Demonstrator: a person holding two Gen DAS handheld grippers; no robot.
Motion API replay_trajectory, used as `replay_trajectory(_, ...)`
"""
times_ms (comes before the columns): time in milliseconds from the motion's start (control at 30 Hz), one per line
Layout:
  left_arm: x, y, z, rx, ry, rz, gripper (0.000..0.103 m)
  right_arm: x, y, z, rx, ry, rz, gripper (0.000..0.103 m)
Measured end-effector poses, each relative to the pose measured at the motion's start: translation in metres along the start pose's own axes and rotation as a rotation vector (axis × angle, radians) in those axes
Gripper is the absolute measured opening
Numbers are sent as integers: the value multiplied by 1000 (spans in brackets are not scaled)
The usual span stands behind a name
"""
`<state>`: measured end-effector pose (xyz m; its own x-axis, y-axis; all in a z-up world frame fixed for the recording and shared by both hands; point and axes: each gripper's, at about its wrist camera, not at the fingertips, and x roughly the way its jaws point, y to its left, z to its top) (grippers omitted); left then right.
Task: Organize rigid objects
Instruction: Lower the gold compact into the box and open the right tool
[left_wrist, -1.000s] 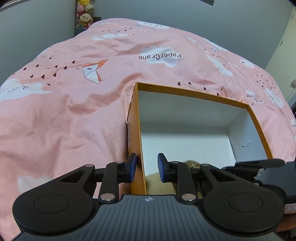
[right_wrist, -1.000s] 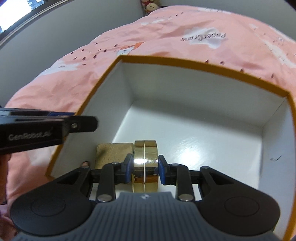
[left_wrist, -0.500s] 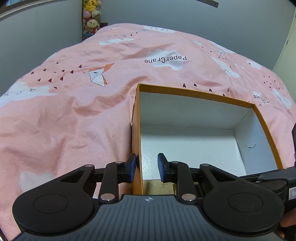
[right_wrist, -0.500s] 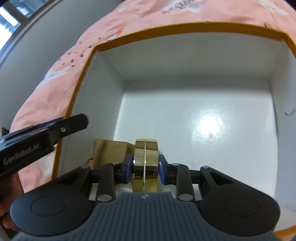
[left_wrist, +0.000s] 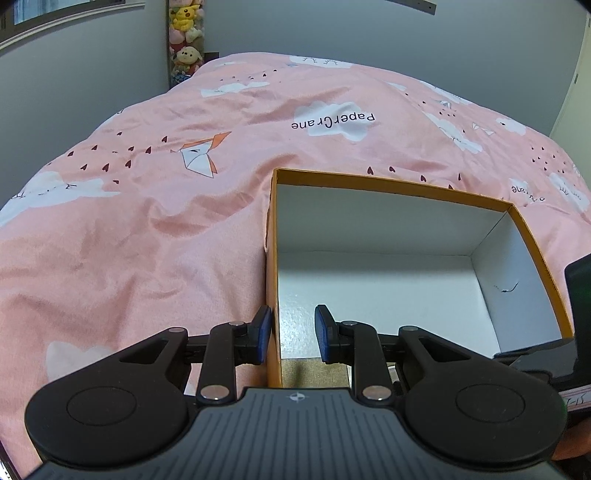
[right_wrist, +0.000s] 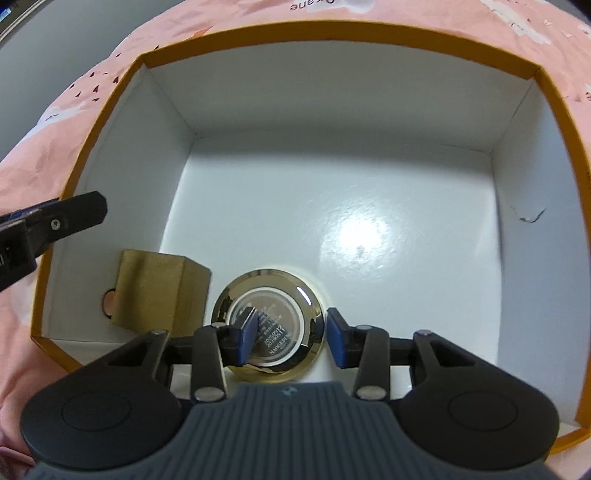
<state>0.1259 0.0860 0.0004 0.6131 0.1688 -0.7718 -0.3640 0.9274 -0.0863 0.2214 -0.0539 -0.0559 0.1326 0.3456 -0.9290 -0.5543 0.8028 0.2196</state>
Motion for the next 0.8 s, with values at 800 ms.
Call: replay_trajectory(800, -32, -3, 0, -13, -159, 43, 28, -79, 7, -34, -13, -238, 50, 57)
